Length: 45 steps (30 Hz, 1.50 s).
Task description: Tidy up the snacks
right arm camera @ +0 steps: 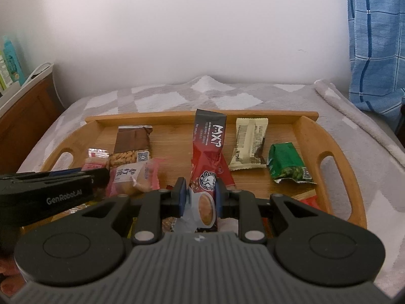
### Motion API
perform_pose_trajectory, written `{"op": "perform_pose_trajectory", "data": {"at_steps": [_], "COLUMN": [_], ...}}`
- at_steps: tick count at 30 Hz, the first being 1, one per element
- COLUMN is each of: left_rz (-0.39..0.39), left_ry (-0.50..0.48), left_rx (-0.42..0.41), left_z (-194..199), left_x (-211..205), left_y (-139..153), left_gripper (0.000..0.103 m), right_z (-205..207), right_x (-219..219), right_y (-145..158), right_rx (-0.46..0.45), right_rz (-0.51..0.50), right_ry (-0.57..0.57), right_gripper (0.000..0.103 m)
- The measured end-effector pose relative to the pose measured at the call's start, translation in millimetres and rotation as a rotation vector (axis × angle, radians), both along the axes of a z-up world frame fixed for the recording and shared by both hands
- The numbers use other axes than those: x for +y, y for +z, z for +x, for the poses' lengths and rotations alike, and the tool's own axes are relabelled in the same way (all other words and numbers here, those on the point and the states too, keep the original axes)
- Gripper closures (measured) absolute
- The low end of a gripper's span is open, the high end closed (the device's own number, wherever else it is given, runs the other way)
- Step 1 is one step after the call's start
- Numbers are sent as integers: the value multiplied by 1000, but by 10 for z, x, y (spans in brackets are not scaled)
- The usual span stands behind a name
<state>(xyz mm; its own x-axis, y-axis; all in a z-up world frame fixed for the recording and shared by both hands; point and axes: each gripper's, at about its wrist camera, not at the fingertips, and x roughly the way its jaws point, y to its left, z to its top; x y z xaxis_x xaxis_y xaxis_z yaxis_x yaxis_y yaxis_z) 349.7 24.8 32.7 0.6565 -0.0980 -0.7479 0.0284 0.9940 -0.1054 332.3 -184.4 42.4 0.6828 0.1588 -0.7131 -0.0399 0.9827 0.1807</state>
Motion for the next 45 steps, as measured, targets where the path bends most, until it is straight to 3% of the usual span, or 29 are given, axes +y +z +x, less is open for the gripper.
{"op": "perform_pose_trajectory", "data": {"at_steps": [3,6,7,10,12,13,16,28,37,45], "left_rz": [16,30,32,32,43,49,53,55,41,40], "left_ry": [-2,6,11,23,24,23,17,10,8,-10], "left_rx": [4,10,13,17,20,18,7,-17,-47,-73], "left_z": [2,10,13,7,-2,-12,-53,-299,-578,-878], "left_x": [-13,-19,-15,5,11,9,13,66,135,138], "left_y": [8,21,27,46,60,71,111,303,493,675], "left_gripper": [70,63,57,44,33,25,17,5,2,1], "right_z": [7,2,-4,-22,-36,-45,-73,-273,-498,-688], "right_x": [-11,-27,-30,-27,-26,-27,-22,-60,-97,-155], "right_y": [-3,3,10,44,72,86,138,334,506,617], "right_rx": [1,-6,-8,-24,-35,-40,-58,-135,-193,-207], "right_rz": [-2,0,1,-6,-11,-11,-20,-50,-73,-76], "right_ry": [-4,-8,-9,-11,-8,-6,-5,10,15,21], "right_gripper": [74,70,65,63,53,52,48,14,0,0]}}
